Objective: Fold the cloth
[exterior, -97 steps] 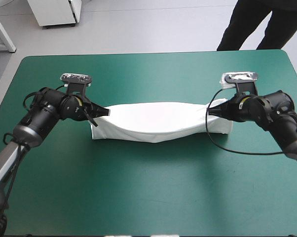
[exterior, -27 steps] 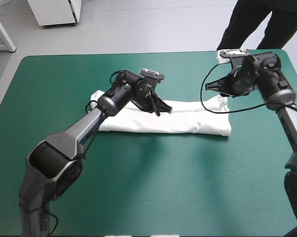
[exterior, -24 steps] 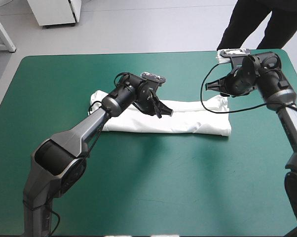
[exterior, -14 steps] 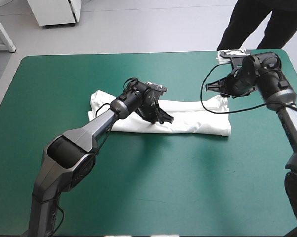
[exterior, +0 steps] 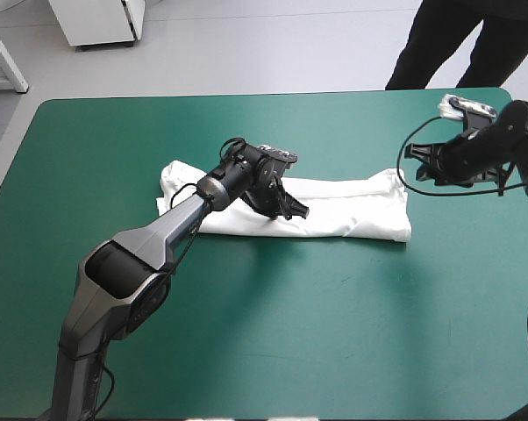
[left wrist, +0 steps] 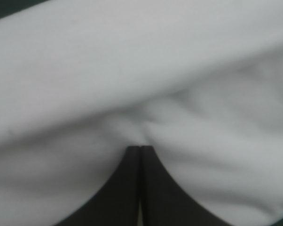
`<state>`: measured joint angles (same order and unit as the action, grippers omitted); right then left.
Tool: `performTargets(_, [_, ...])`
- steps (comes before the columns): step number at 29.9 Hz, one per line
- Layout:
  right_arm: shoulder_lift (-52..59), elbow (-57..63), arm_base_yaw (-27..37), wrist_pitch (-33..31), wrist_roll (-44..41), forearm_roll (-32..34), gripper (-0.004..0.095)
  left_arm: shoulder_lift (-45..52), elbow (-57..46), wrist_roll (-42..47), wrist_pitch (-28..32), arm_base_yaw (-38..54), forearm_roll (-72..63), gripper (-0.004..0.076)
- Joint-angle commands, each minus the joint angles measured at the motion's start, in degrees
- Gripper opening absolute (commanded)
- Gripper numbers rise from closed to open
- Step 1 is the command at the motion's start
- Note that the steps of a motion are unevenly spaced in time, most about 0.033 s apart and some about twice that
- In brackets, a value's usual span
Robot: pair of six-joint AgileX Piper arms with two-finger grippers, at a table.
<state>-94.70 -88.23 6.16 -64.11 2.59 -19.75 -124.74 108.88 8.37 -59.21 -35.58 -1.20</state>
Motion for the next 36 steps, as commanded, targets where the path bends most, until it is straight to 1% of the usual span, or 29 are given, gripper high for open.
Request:
performTargets(1, [2.8, 4.5, 3.7, 1.7, 6.5, -8.6, 0.0425, 2.5, 1.2, 0.2, 1.8, -0.2, -1.1, -0.0022])
performTargets(3, [2.6, 7.7, 4.2, 3.0, 9.3, -10.8, 0.0484, 2.5, 1.2, 0.1, 1.8, -0.2, -1.1, -0.0022])
performTargets(5, [2.3, 10.2, 4.2, 4.5, 10.9, -12.2, 0.0521, 2.5, 1.2, 0.1, 1.8, -0.2, -1.1, -0.0022])
performTargets(10, [-1.4, 11.4, 3.4, 4.8, 11.3, -12.2, 0.0525, 2.5, 1.2, 0.0, 1.8, -0.2, -1.1, -0.0022])
performTargets(14, [-3.8, 11.4, 2.4, 7.1, 12.0, -11.8, 0.0525, 2.5, 1.2, -0.1, 1.9, -0.2, -1.1, -0.0022])
performTargets(21, [-6.8, 11.4, -0.8, 11.5, 12.4, -10.3, 0.0507, 2.5, 1.2, -0.1, 2.2, -0.2, -1.1, -0.0022])
performTargets(25, [-7.5, 11.4, -1.7, 13.5, 12.4, -9.5, 0.0457, 2.5, 1.2, -0.1, 2.2, -0.2, -1.1, -0.0022])
performTargets(29, [-8.4, 11.4, -2.4, 13.8, 12.4, -7.8, 0.0418, 2.5, 1.2, -0.1, 2.7, -0.2, -1.1, -0.0022])
performTargets(36, [-11.3, 11.4, -3.6, 13.7, 12.4, -8.6, 0.0418, 2.5, 1.2, -0.1, 3.2, -0.2, -1.1, -0.0022])
